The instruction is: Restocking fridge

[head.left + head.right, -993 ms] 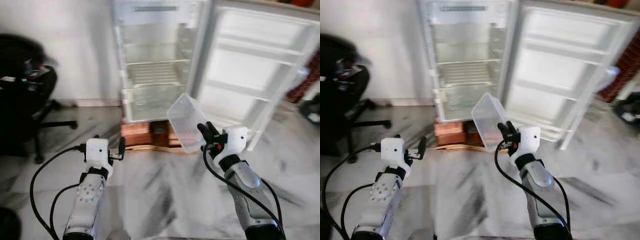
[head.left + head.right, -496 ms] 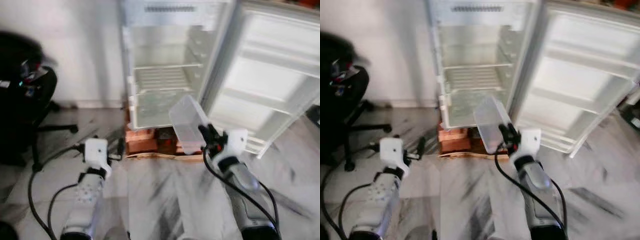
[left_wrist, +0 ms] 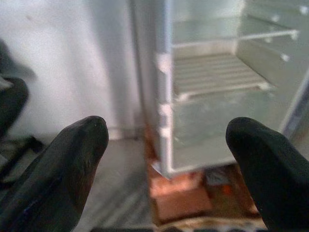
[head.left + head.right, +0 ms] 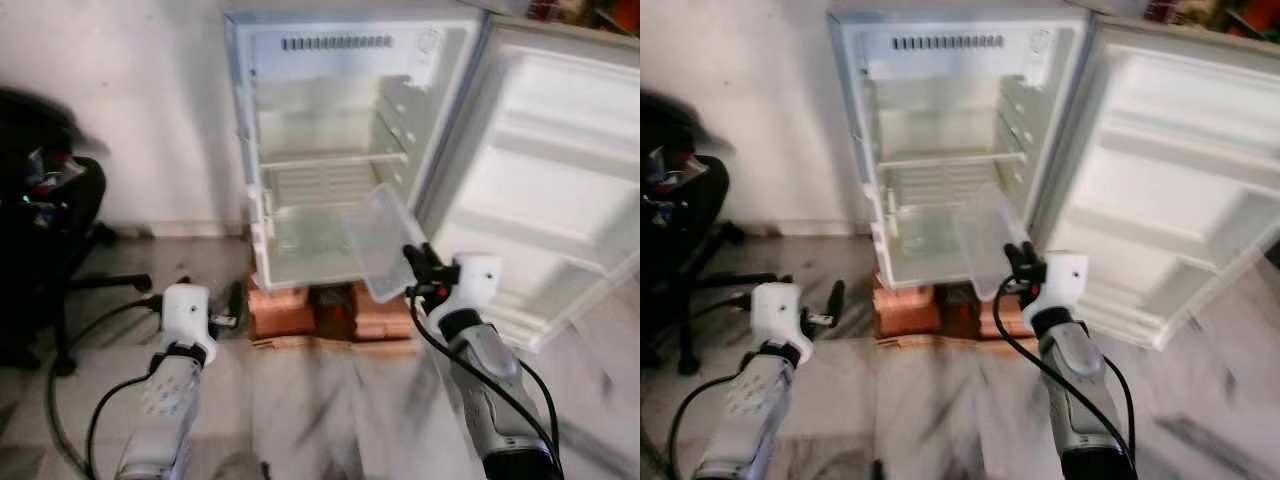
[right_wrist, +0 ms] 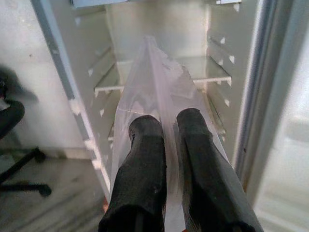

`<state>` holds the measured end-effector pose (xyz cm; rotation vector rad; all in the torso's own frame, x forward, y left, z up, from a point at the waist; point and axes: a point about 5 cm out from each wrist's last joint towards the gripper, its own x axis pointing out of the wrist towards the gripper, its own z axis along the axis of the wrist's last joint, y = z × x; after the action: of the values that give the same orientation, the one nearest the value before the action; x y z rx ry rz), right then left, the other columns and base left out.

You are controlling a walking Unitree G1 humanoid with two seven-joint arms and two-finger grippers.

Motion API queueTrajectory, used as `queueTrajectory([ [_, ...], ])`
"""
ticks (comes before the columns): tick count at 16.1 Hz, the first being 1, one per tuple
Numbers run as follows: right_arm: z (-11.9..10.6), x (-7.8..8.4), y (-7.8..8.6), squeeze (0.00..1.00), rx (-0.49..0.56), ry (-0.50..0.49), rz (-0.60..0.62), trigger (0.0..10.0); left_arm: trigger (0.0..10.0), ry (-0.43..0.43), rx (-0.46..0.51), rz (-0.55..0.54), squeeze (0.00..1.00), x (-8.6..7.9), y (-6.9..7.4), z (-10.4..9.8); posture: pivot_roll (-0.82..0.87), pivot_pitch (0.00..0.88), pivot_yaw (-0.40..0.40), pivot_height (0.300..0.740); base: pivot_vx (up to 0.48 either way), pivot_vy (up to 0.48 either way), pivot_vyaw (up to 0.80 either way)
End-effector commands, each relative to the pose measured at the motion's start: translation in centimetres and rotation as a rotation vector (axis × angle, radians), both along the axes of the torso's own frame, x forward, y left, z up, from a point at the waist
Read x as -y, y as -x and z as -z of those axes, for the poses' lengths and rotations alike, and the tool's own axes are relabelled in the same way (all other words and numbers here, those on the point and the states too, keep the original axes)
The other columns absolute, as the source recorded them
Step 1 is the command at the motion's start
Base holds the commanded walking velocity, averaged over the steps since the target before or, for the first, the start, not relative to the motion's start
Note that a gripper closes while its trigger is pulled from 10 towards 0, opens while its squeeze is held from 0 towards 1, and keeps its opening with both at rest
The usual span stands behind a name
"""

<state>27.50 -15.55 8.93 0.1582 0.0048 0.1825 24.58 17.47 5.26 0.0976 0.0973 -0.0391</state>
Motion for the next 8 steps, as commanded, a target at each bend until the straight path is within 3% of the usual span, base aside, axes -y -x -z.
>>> queueTrajectory([
  [1,0.2,0.2,0.4,0.0,-0.005,-0.014,0.033,10.0,10.0,-0.012,-0.038,-0.046,0.0,-1.4,0.8,0.5,0.13,0.073,-0.04,0.74,0.0,0.0,0.0],
  [3,0.6,1.2,1.1,0.0,-0.013,-0.017,0.088,10.0,10.0,0.004,-0.051,-0.077,0.0,-2.3,1.7,0.6,0.13,0.07,-0.033,0.74,0.0,0.0,0.0],
  [5,1.5,2.6,2.3,0.0,-0.055,-0.062,0.181,10.0,10.0,0.073,-0.047,-0.12,0.0,-3.2,2.7,0.4,0.13,0.062,-0.023,0.74,0.0,0.0,0.0],
  [8,2.1,2.5,2.3,0.0,-0.08,-0.086,0.199,10.0,10.0,0.055,-0.013,-0.107,0.0,-3.3,2.0,-0.8,0.13,0.052,-0.019,0.74,0.0,0.0,0.0],
])
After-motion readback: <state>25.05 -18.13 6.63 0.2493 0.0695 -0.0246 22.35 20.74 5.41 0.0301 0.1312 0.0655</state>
